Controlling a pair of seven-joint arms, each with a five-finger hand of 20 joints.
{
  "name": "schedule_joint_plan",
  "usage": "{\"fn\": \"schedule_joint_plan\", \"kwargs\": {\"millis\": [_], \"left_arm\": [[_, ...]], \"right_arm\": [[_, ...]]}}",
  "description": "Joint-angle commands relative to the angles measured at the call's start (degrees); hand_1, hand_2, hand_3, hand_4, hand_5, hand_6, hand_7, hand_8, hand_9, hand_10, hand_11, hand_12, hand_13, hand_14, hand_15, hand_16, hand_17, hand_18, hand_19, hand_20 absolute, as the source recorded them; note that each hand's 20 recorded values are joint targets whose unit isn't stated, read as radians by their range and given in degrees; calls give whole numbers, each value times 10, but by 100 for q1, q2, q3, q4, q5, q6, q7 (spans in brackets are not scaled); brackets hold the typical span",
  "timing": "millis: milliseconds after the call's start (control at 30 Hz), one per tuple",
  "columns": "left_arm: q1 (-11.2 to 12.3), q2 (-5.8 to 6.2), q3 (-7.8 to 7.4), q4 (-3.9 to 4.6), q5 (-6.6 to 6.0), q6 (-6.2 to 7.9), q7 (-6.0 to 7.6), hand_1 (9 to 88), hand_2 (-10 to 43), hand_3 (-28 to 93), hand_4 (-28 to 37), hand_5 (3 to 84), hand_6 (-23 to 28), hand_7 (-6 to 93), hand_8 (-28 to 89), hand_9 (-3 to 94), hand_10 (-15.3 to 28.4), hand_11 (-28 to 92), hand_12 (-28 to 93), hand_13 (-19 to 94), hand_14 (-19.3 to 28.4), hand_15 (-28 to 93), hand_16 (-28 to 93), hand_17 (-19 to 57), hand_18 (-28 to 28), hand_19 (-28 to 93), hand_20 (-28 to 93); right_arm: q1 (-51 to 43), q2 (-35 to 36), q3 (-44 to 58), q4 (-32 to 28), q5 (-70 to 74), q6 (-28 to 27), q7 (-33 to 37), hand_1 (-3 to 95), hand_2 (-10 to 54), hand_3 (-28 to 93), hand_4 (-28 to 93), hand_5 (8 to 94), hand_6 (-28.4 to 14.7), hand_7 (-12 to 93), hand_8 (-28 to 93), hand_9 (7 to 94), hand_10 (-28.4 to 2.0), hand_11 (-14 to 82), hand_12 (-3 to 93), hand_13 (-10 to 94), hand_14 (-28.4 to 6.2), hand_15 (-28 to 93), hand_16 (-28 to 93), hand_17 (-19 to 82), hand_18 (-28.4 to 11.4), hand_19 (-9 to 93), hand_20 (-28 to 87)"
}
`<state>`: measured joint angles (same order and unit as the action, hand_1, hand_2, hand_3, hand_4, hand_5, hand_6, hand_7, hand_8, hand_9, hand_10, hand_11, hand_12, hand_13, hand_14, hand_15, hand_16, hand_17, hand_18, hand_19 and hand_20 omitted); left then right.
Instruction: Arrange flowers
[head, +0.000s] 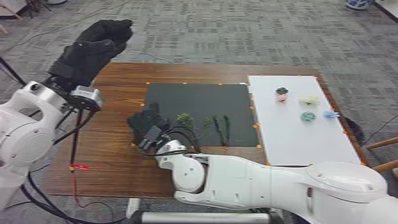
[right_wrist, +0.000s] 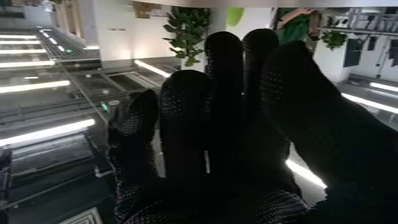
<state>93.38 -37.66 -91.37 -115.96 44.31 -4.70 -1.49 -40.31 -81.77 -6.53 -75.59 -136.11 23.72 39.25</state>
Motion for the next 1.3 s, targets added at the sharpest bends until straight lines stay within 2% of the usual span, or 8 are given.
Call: {"fn": "schedule_joint_plan", "kwargs": {"millis": [33, 100, 233, 333, 433, 633, 800, 1300], "left_arm": [[434, -71, -396, -187, -11, 72, 32, 209, -95, 866, -283, 165, -79, 516, -283, 131, -16, 428, 33, 134, -58, 272, 11, 31, 36, 1, 252], [649, -72, -587, -268, -3, 156, 65, 205, -95, 867, -283, 156, -84, 517, -283, 128, -19, 403, 41, 131, -57, 233, 26, 26, 43, 2, 240], [1125, -101, -1003, -444, 6, 293, 158, 190, -95, 866, -276, 130, -91, 490, -264, 124, -28, 282, 90, 126, -42, 142, 77, 2, 69, 75, 194], [1389, -142, -1235, -539, 17, 337, 212, 186, -95, 860, -267, 128, -90, 459, -245, 131, -25, 211, 154, 133, -33, 105, 108, -3, 82, 110, 181], [1538, -170, -1369, -591, 24, 340, 207, 185, -95, 855, -269, 134, -84, 428, -229, 137, -16, 189, 170, 135, -21, 126, 101, -8, 94, 146, 173], [1587, -187, -1403, -610, 12, 376, 203, 208, -95, 830, -276, 149, -65, 397, -202, 145, 3, 196, 189, 128, -2, 173, 86, -23, 107, 186, 165], [1494, -187, -1305, -581, 4, 364, 192, 210, -95, 845, -282, 158, -65, 440, -232, 149, 6, 250, 170, 133, -7, 213, 62, -5, 95, 152, 168], [1461, -221, -1285, -578, 15, 371, 199, 232, -95, 803, -283, 181, -37, 422, -221, 147, 27, 304, 140, 119, 20, 291, 32, -28, 110, 189, 172]], "right_arm": [[204, 215, 44, -248, 67, -97, 78, 379, -95, 915, -283, 587, 25, 330, -149, 588, -97, 358, 372, 523, -106, 774, 367, 237, -206, 802, 590], [317, 342, -19, -432, 196, 83, 22, 380, -95, 925, -282, 573, 22, 336, -147, 579, -99, 362, 387, 520, -108, 773, 376, 234, -206, 802, 590], [362, 849, 240, -1094, 925, 87, -1111, 422, -95, 928, -282, 505, 40, 376, -163, 560, -98, 328, 580, 515, -107, 758, 468, 240, -203, 816, 585], [228, 1207, 547, -1542, 1138, -279, -1869, 407, -64, 932, -242, 400, 44, 404, -173, 515, -129, 485, 679, 563, -112, 800, 482, 288, -208, 866, 574], [-329, 1446, 1368, -1870, 1296, -1139, -2721, 386, -23, 932, -198, 319, 56, 421, -203, 609, -126, 513, 689, 640, -112, 820, 463, 340, -219, 915, 565], [-958, 1337, 2229, -2015, 1188, -2414, -3233, 303, 102, 932, -147, 294, 55, 349, -210, 765, -114, 593, 468, 794, -82, 828, 373, 495, -230, 932, 667], [-1072, 1122, 2412, -1925, 1012, -2979, -3094, 270, 162, 932, -72, 289, 50, 315, -204, 818, -106, 643, 383, 857, -63, 833, 357, 571, -232, 932, 718], [-1031, 970, 2301, -1718, 849, -3358, -2610, 260, 183, 932, -43, 344, 24, 237, -173, 862, -91, 664, 361, 900, -47, 848, 351, 630, -231, 932, 755]]}}
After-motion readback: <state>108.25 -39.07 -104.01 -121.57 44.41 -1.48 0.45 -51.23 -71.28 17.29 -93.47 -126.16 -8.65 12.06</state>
